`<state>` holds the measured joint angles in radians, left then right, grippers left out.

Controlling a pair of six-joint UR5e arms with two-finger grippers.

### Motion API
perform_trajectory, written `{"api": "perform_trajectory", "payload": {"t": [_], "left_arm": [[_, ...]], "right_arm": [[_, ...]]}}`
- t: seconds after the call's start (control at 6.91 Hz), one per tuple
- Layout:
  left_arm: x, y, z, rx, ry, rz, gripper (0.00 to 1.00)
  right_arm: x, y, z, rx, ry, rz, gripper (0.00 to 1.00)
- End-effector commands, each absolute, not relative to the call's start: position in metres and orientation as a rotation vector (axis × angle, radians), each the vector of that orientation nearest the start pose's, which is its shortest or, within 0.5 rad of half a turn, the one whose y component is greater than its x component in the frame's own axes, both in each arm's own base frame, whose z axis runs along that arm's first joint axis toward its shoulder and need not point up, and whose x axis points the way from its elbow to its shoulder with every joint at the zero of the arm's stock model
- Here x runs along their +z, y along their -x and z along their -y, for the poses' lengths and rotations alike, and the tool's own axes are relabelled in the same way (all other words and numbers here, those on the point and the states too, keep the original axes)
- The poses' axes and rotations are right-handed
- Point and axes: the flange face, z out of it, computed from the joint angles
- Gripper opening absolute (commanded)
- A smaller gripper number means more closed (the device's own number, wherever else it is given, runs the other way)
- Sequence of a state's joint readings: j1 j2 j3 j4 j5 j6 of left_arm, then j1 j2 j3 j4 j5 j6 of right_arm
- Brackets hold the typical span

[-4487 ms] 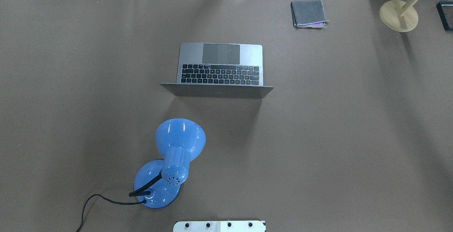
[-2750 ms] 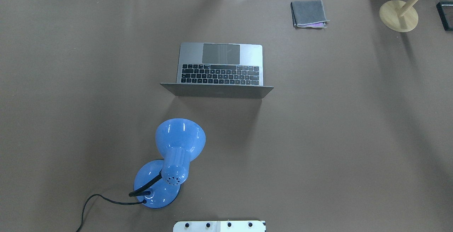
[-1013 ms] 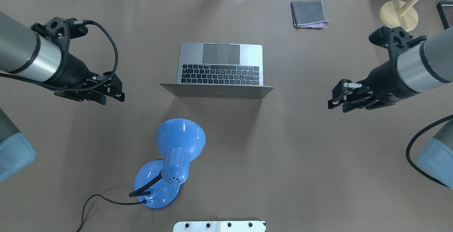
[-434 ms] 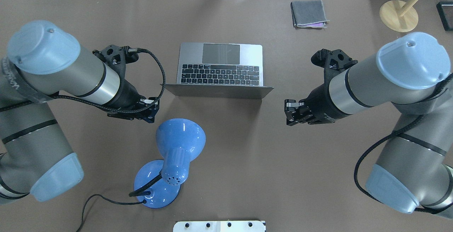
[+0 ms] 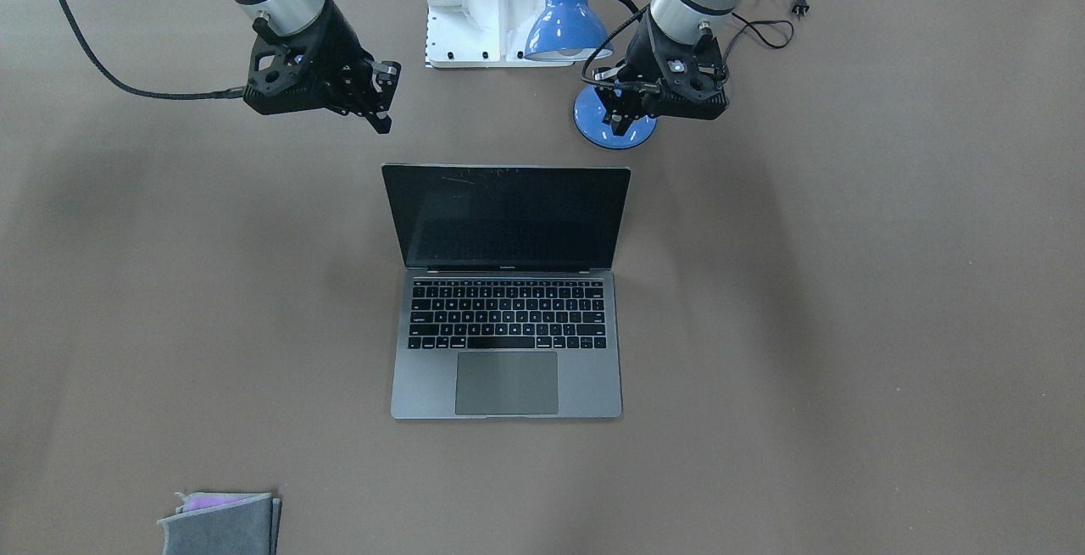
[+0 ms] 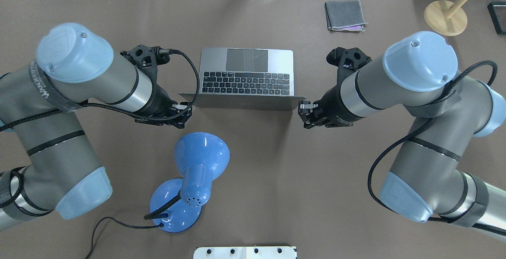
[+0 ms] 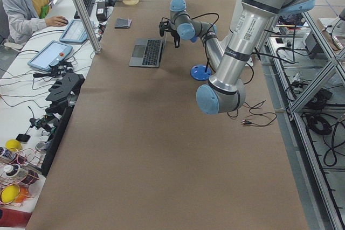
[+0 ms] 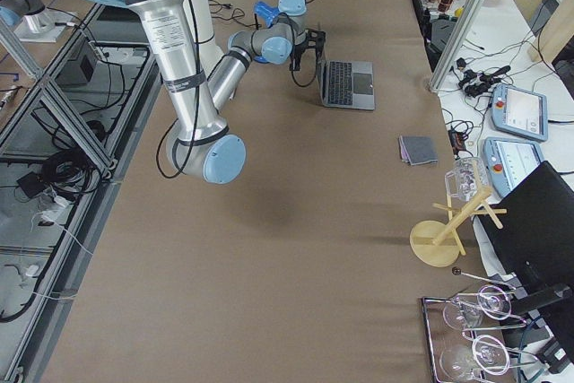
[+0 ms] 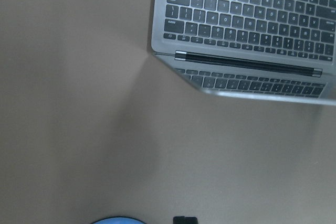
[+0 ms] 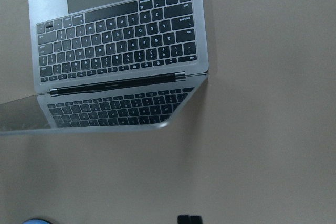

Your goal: Close laptop

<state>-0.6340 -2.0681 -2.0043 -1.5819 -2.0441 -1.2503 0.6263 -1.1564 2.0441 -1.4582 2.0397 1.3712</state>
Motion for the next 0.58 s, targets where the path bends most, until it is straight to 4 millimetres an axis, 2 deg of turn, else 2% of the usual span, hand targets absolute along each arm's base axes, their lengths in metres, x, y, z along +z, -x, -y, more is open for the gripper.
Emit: {"api": "perform_trajectory", "payload": {"t": [0.0,0.43], "left_arm": [[0.193,-0.412,0.425,-0.098,-0.124,-1.01,0.0],[0.188,-0.411,0.439,-0.14,-0.195,-0.999,0.0]], "right_arm": [[0.203,0.401,0.403,0.171,-0.041,1.064,0.0],[0.189,0.413,0.422,0.223,-0.121,1.048,0.0]]}}
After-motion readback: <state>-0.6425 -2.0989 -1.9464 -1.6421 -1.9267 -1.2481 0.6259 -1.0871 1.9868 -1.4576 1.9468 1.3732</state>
